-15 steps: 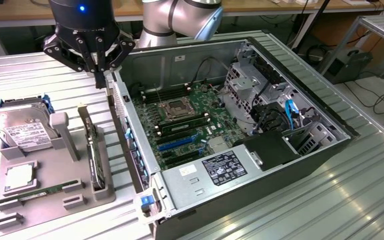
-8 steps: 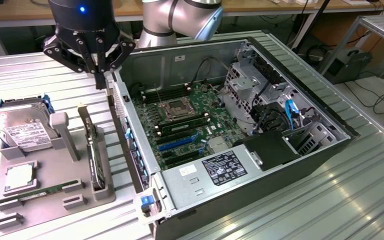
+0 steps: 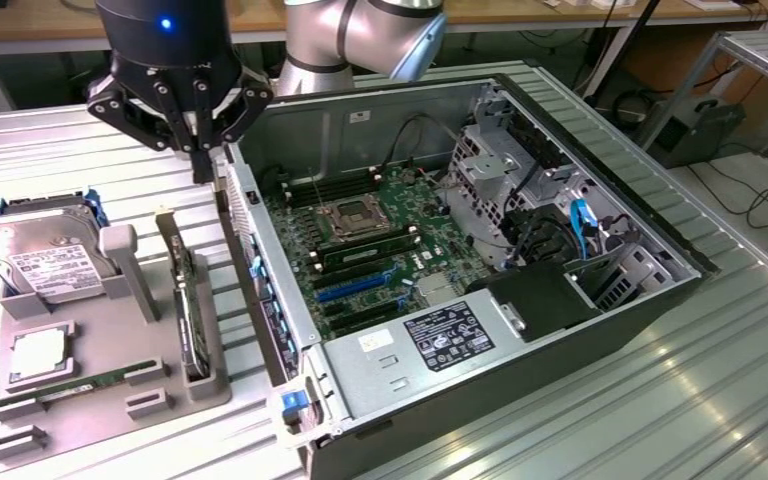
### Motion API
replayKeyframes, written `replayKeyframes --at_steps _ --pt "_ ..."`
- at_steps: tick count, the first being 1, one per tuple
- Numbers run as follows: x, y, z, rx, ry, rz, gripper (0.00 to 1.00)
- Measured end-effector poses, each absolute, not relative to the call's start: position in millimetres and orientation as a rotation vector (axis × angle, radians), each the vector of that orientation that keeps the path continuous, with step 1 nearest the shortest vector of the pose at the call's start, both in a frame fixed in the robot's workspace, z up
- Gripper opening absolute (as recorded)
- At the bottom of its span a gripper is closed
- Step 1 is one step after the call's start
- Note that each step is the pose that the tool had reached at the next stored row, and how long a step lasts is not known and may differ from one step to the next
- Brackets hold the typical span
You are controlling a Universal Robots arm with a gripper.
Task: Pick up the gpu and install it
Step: 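Reach for the gpu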
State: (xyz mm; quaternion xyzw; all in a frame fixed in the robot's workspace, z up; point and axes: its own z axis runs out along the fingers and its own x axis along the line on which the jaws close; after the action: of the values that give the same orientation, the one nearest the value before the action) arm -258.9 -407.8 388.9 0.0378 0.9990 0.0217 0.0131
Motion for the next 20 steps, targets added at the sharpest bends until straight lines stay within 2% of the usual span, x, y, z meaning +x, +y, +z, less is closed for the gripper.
replayKeyframes --at_steps 20 --pt "-259 -419 389 0.118 3.113 0.068 0.11"
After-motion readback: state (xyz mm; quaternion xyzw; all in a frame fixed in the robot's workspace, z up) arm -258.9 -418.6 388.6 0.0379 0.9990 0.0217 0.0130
